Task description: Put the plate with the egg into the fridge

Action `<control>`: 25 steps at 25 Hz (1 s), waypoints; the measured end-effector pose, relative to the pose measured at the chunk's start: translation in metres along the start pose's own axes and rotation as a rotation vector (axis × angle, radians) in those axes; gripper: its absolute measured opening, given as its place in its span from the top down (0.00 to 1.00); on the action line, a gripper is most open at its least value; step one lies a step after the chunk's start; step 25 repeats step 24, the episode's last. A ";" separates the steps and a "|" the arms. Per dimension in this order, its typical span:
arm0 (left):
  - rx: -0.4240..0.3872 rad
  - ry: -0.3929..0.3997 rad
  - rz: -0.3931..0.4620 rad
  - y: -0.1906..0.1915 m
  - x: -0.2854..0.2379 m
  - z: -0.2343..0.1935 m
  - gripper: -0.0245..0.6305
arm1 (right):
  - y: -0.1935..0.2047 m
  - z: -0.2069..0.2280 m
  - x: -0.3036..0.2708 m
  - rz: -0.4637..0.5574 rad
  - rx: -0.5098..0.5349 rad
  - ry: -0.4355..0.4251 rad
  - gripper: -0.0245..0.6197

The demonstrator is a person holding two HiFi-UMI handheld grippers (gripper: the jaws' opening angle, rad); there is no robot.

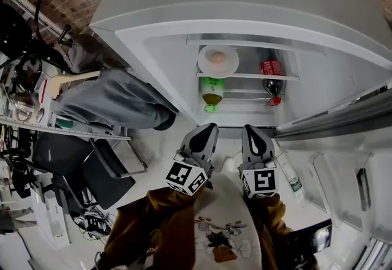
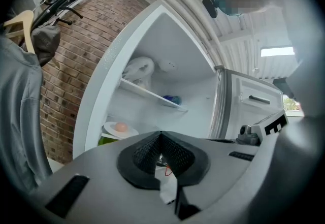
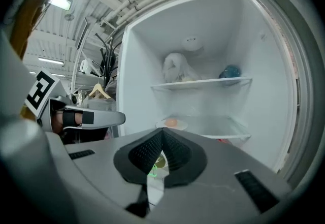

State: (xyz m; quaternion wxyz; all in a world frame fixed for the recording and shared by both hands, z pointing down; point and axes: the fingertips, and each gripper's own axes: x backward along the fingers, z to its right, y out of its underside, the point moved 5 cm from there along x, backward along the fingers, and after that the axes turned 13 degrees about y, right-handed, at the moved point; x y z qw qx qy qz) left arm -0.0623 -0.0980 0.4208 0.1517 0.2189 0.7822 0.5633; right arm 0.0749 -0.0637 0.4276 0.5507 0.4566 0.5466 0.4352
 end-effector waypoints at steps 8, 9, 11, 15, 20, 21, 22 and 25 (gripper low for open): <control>0.021 -0.009 -0.001 0.009 0.008 0.010 0.95 | 0.001 -0.002 0.007 -0.002 -0.007 -0.002 0.95; 0.023 -0.005 -0.004 0.010 0.008 0.010 0.95 | 0.000 -0.003 0.007 0.001 -0.006 -0.001 0.95; 0.023 0.001 -0.006 0.010 0.009 0.009 0.95 | -0.003 -0.004 0.007 0.005 -0.005 -0.001 0.95; 0.025 -0.006 0.000 0.008 0.014 0.009 0.95 | -0.002 -0.005 0.010 -0.001 -0.010 0.000 0.95; 0.029 -0.001 -0.007 0.010 0.014 0.007 0.95 | -0.002 -0.007 0.011 0.008 0.003 0.000 0.95; 0.027 0.000 -0.007 0.009 0.015 0.007 0.95 | -0.003 -0.008 0.010 0.011 0.008 -0.004 0.95; 0.026 0.002 -0.007 0.009 0.015 0.007 0.95 | -0.003 -0.009 0.010 0.014 0.011 -0.007 0.95; 0.022 0.007 -0.006 0.008 0.014 0.007 0.95 | -0.005 -0.010 0.010 0.019 0.015 -0.011 0.95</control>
